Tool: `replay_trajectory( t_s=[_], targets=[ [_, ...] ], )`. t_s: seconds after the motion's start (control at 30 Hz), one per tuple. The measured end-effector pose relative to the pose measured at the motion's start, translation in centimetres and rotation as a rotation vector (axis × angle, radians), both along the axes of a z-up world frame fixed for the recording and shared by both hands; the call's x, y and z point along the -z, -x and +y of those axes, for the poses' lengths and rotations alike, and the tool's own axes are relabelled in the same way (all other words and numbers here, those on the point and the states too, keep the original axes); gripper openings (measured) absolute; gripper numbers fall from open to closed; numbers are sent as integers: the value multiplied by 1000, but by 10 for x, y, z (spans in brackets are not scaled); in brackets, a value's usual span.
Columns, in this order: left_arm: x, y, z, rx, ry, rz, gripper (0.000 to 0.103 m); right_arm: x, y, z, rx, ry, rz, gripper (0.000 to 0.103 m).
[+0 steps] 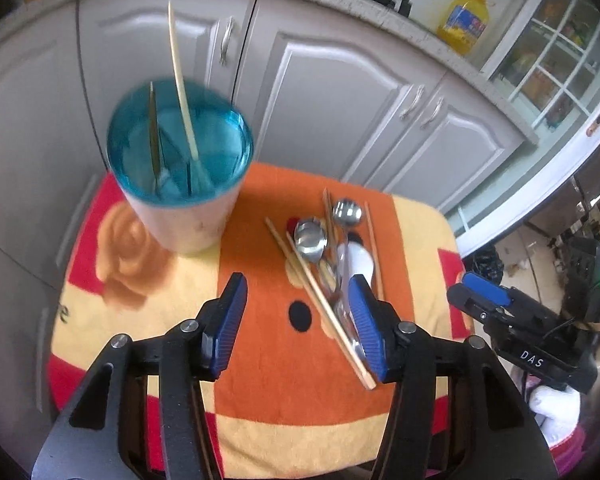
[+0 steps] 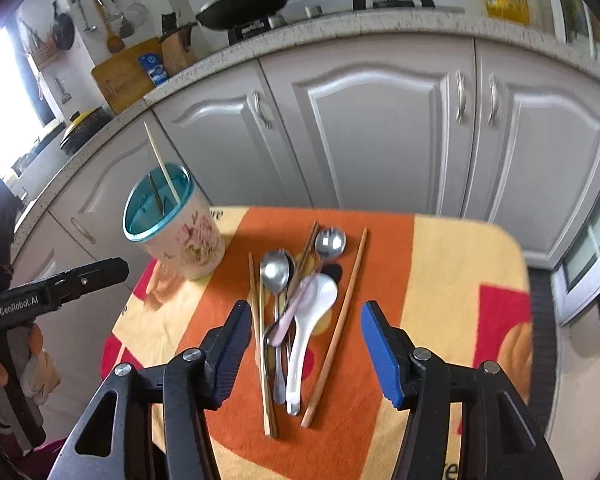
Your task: Organize utensils
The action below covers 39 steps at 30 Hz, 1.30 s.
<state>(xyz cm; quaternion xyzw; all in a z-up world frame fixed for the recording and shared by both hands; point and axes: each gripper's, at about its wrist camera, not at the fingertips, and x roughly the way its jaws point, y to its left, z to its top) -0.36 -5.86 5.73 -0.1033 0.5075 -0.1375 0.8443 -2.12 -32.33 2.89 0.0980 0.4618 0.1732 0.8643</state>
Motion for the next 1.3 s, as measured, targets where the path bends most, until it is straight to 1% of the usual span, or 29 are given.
replay_trajectory(
  t_s=[0.1, 0.2, 0.3, 0.53, 0.67, 0.8, 0.87, 0.97, 1.13, 1.3],
  targets=[
    [17, -1, -4, 9, -4, 50, 52, 14, -3, 2, -11, -10, 25, 54],
    [31, -2, -8, 16, -8, 82, 52, 26, -15, 5, -16, -14, 44, 45],
    [40, -4, -10, 14, -16, 96, 52, 35, -34, 7, -23, -18, 61, 43],
    [62, -18, -10, -16, -20, 120, 52, 52, -79, 21, -87, 6, 74, 43],
    [78, -32, -15, -38, -4, 151, 52, 61, -100, 27, -118, 20, 86, 43],
    [90, -45, -17, -79, -8, 167, 51, 68, -121, 29, -136, 26, 94, 43],
    [95, -52, -19, -96, -24, 170, 51, 69, -128, 29, -143, 32, 95, 43],
    [103, -61, -24, -100, -43, 187, 47, 69, -134, 29, -159, 26, 91, 43],
    [114, -71, -33, -102, -88, 204, 46, 68, -136, 28, -180, 37, 77, 43],
    [117, -75, -41, -103, -137, 193, 46, 67, -133, 22, -172, 19, 74, 43]
  ],
)
